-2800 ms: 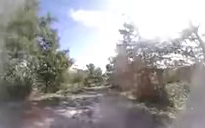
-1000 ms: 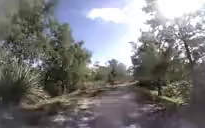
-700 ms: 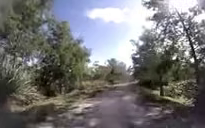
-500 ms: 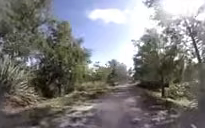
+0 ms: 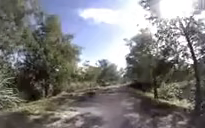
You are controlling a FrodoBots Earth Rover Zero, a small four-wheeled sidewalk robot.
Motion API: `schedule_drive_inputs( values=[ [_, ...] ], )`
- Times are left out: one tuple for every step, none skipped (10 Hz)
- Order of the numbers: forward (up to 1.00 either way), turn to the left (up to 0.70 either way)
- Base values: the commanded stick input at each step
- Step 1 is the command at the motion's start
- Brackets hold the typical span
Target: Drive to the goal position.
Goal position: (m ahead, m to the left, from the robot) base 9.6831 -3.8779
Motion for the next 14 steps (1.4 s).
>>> schedule_drive_inputs(
  values=[
    [0.70,0.00],
    [0.70,0.00],
    [0.70,0.00],
    [0.70,0.00],
    [0.70,0.00],
    [0.70,0.00],
    [0.70,0.00],
    [0.70,0.00],
    [0.70,0.00],
    [0.70,0.00],
    [0.70,0.28],
    [0.70,0.29],
    [0.70,0.02],
    [0.70,0.00]
  ],
)
